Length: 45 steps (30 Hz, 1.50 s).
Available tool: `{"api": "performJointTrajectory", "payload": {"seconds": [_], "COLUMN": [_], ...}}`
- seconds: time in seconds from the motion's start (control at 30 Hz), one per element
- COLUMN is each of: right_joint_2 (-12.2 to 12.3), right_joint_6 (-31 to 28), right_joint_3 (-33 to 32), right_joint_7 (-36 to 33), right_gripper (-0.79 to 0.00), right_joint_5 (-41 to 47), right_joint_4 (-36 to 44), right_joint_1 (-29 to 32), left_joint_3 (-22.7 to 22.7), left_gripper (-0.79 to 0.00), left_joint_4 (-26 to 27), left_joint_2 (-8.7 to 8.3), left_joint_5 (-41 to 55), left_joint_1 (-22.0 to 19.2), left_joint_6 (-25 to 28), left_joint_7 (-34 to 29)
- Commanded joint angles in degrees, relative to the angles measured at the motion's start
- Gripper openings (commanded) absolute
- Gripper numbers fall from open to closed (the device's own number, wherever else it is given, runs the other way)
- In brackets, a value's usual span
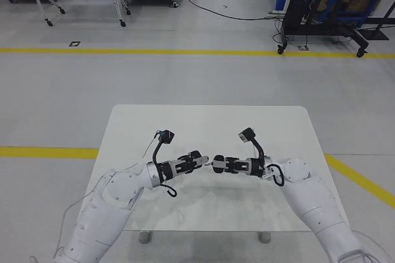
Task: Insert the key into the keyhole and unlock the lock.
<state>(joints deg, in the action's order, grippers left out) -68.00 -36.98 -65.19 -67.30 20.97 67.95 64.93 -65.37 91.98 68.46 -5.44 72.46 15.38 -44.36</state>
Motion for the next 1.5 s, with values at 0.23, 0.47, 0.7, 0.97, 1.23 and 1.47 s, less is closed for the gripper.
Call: {"api": "performJointTrajectory", "payload": {"seconds": [0.23, 0.47, 0.7, 0.97, 1.23, 1.47], "right_joint_2": [0.17, 0.17, 0.17, 0.17, 0.17, 0.17], "right_joint_6": [-2.13, -2.13, -2.13, -2.13, -2.13, -2.13], "right_joint_3": [-0.33, -0.33, -0.33, -0.33, -0.33, -0.33], "right_joint_7": [2.17, 2.17, 2.17, 2.17, 2.17, 2.17], "right_gripper": [-0.785, -0.785, -0.785, -0.785, -0.785, -0.785], "right_joint_5": [2.35, 2.35, 2.35, 2.35, 2.35, 2.35], "right_joint_4": [-0.59, -0.59, -0.59, -0.59, -0.59, -0.59], "right_joint_1": [0.76, 0.76, 0.76, 0.76, 0.76, 0.76], "left_joint_3": [-0.08, -0.08, -1.42, -13.3, -21.0, -11.6], "left_gripper": [0.0, 0.0, 0.0, 0.0, 0.0, 0.0], "left_joint_4": [0.01, 0.01, 1.59, 7.66, 26.24, 27.95], "left_joint_2": [-0.01, -0.01, -0.46, -3.01, -5.83, -5.79], "left_joint_5": [-0.01, -0.01, -4.17, -7.33, -34.14, -54.19], "left_joint_1": [0.04, 0.04, 0.84, 7.91, 16.96, 18.24], "left_joint_6": [-0.12, -0.12, -0.44, 2.37, -5.46, -13.58], "left_joint_7": [0.35, 0.35, 1.89, -0.45, -14.76, -18.74]}}
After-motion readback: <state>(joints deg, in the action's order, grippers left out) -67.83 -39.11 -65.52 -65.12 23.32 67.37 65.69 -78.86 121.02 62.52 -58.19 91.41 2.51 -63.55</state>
